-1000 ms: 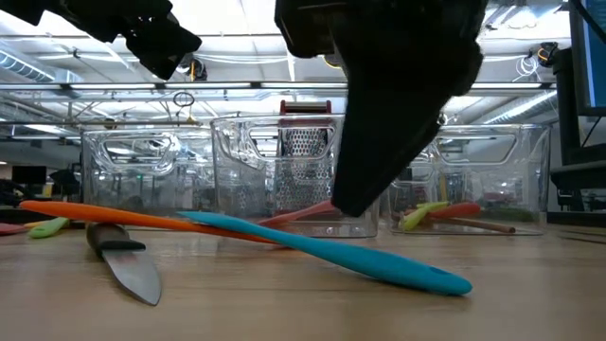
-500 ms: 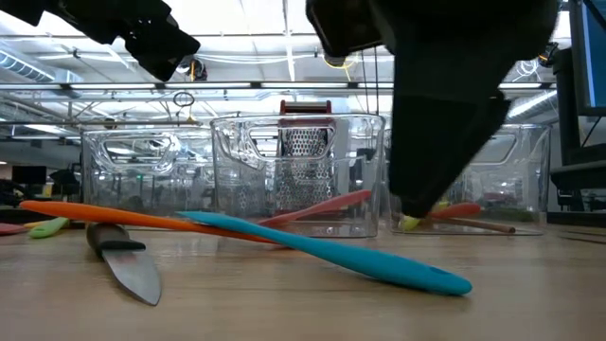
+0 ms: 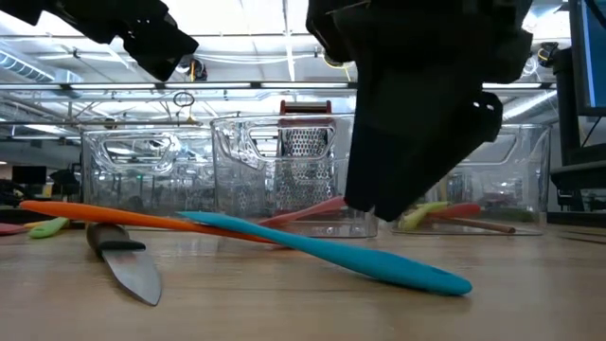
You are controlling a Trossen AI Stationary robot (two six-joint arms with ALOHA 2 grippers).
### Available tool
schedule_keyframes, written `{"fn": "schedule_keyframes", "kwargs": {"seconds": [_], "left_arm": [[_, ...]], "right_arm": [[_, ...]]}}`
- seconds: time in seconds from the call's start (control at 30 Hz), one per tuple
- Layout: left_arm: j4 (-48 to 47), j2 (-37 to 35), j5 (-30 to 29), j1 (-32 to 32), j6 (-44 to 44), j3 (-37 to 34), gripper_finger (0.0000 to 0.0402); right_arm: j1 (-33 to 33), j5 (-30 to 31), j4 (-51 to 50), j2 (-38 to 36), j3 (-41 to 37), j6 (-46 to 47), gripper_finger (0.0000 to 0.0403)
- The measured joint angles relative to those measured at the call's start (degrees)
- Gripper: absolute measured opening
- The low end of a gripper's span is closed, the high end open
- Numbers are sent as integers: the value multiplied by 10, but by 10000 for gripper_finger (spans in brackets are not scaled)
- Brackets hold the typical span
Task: Pick & Place Kitchen Items
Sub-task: Put the blue spatula into the middle transparent bin
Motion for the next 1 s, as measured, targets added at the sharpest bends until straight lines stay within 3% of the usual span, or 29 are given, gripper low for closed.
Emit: {"fn": "schedule_keyframes", "kwargs": {"seconds": [0.3,0.67,0.83,1.0], "left_arm": [[0,0,0,-4,3,0,207],[2,0,0,-17,0,0,207],[2,0,-1,-31,-1,0,207],[2,0,-1,-42,-1,0,207]], "right_arm": [[-4,19,48,55,2,-6,187],[-6,24,27,96,2,47,181],[-5,21,14,96,1,69,140],[-2,31,10,96,-19,101,64]]}}
